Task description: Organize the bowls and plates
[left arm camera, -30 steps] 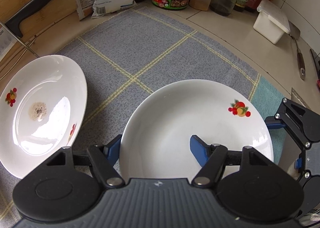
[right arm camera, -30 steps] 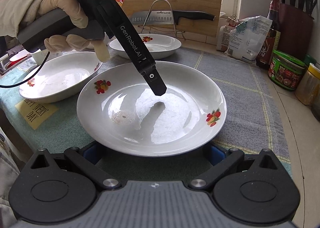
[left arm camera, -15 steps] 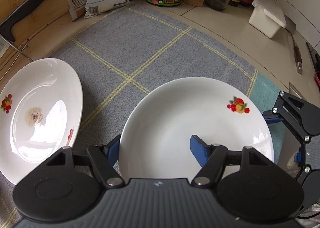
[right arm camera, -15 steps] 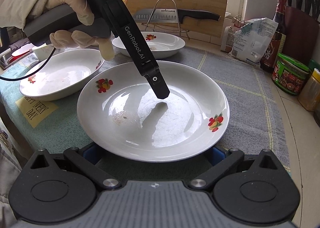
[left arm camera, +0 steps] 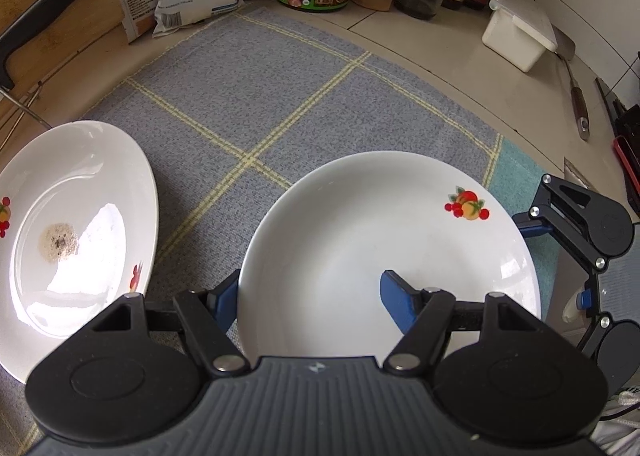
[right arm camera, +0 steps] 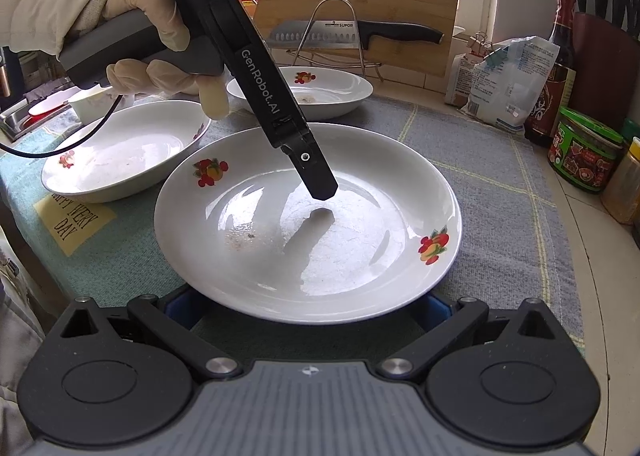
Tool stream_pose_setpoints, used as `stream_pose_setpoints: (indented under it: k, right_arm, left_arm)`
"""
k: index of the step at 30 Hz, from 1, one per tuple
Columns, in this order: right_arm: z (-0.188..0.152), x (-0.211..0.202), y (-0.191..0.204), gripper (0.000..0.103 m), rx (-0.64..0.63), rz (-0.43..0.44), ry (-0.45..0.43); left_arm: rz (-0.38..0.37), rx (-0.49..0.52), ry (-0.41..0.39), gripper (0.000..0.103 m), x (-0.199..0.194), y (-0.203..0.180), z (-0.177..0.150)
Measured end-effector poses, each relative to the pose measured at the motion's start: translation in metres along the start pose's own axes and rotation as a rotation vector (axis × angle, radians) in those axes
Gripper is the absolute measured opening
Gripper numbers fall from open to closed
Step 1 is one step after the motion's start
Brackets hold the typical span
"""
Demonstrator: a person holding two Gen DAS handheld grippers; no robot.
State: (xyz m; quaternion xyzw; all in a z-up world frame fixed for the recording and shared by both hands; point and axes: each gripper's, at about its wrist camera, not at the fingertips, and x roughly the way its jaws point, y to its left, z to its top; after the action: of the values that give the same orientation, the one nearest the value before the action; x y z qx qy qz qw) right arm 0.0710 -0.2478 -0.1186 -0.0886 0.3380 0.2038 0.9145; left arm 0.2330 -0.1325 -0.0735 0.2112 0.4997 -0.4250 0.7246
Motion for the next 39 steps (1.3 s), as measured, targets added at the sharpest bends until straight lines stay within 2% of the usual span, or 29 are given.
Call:
stream_pose_setpoints:
  k: [8, 22, 39]
  right_arm:
    - [0.002, 0.0, 0.001, 0.103, -0.003, -0.007, 0.012]
    - [0.004, -0.004, 0.0, 0.103, -0.026, -0.024, 0.026]
    - [0.013, -0.016, -0.015, 0.103, -0.02, -0.028, 0.028]
  left_arm:
    - [-0.015, 0.006, 0.002, 0.064, -0.003, 0.002, 0.001]
    - [-0.034, 0.007, -0.001, 0.064, -0.009, 0.001, 0.004]
    - [-0.036, 0.02, -0.028, 0.064, -0.012, -0.009, 0.025]
